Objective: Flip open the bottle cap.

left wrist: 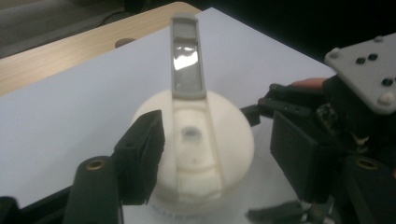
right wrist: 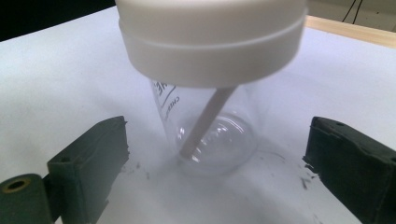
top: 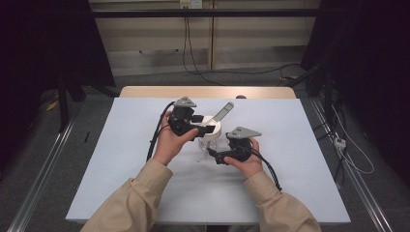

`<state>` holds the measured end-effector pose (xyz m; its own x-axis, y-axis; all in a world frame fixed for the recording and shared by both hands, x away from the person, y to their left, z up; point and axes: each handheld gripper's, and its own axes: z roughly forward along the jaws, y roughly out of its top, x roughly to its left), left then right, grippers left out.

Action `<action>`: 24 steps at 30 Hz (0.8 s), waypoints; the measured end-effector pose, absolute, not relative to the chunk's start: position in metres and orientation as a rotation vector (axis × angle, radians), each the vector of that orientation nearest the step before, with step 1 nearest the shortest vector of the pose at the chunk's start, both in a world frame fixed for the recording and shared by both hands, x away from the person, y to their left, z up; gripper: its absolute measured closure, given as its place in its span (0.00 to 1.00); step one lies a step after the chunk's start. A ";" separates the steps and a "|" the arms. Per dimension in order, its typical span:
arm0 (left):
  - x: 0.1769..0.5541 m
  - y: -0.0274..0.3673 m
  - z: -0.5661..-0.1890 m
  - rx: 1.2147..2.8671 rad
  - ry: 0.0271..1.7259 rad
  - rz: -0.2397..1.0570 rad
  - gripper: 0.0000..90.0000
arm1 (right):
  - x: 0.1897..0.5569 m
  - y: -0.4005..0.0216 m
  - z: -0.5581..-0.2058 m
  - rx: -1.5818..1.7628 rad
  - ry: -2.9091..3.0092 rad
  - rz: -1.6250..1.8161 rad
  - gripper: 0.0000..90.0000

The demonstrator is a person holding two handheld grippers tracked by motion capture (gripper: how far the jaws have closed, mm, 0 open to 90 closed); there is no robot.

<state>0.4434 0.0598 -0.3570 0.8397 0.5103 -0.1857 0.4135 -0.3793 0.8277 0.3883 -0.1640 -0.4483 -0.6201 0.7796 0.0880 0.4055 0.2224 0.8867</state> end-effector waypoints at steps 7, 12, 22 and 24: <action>0.430 0.093 -0.371 2.003 0.709 0.113 0.27 | 0.375 -0.177 -0.445 1.094 2.119 1.369 0.07; 0.422 0.112 -0.387 2.011 0.726 0.095 0.25 | 0.366 -0.183 -0.445 1.086 2.122 1.370 0.07; 0.412 0.137 -0.404 2.021 0.735 0.083 0.20 | 0.353 -0.197 -0.444 1.095 2.110 1.371 0.08; 0.411 0.141 -0.406 2.016 0.745 0.084 0.18 | 0.350 -0.201 -0.444 1.098 2.114 1.369 0.08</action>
<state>0.4115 0.1408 -0.4060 0.8122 0.5349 -0.2331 0.4699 -0.3629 0.8047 0.3504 -0.2011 -0.4443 -0.6161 0.7828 0.0876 0.4000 0.2150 0.8909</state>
